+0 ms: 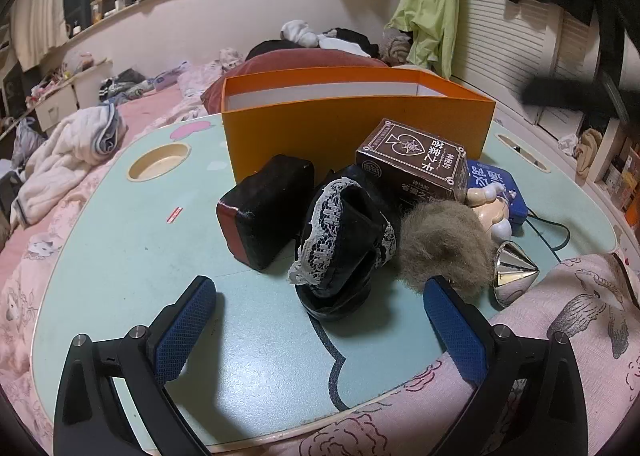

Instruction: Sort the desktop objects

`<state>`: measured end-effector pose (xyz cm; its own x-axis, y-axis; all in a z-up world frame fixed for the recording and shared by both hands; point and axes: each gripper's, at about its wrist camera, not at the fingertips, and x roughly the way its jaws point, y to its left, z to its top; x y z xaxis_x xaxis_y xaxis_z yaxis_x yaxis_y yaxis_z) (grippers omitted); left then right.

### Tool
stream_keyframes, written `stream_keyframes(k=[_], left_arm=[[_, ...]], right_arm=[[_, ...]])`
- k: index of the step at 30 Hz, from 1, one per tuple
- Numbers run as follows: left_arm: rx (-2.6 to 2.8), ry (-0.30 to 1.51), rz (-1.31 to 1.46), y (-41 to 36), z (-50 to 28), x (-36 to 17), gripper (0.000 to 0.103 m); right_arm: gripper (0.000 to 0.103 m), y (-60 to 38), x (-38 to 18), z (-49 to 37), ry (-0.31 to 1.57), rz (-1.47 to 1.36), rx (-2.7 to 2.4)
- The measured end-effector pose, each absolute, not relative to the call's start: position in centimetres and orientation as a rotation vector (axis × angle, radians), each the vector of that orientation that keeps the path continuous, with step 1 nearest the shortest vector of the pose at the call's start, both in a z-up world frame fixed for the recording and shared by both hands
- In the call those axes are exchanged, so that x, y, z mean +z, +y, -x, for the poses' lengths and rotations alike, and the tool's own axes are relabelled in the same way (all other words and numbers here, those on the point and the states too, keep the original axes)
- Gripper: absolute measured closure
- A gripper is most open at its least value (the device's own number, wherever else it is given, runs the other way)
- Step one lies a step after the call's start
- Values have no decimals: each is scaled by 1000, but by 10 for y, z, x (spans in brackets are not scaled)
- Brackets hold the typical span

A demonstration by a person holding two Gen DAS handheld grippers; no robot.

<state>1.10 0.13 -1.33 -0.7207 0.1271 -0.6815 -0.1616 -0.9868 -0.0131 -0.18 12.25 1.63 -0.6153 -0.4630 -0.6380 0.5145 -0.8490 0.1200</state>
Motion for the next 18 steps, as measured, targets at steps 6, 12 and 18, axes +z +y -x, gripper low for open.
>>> stream_keyframes(k=[6, 12, 18], left_arm=[[2777, 70, 1094, 1, -11, -13, 0], [2778, 75, 1094, 2, -11, -13, 0], [2788, 72, 1091, 2, -11, -13, 0]], right_arm=[[18, 157, -27, -23, 166, -1048, -2481], [12, 161, -58, -4, 158, -1164, -2472], [11, 157, -65, 4, 162, -1155, -2473]])
